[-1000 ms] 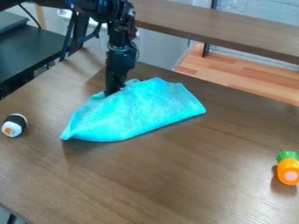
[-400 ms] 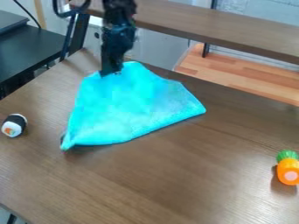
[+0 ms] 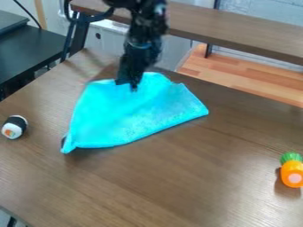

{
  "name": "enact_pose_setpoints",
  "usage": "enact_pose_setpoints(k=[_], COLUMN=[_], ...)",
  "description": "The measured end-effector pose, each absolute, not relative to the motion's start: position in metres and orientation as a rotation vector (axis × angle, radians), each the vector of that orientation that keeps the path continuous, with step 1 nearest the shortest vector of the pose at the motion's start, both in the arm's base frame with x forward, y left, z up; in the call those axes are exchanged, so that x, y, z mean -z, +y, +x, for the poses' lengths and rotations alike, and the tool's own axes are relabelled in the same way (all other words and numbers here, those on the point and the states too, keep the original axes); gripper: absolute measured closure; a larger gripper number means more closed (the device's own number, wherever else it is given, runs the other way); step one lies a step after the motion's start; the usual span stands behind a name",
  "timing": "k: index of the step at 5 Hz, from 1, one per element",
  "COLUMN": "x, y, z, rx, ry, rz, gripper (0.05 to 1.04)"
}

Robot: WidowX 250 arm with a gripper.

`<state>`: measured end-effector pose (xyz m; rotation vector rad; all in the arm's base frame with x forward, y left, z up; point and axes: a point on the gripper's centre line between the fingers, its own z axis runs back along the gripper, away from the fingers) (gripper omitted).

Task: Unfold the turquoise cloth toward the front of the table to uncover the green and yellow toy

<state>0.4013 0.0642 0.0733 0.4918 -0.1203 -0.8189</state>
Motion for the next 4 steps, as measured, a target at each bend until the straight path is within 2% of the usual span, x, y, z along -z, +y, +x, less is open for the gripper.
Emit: enact_pose_setpoints(k=[1, 2, 4], x=[-0.074, -0.073, -0.08], y=[0.04, 0.026, 0.006], z=[0.389, 0.372, 0.333], rx=[0.908, 0.95, 1.007], ry=[-0.124, -0.134, -0.146], rz=[0.539, 0.557, 0.529], gripper=[1.034, 1.034, 1.034])
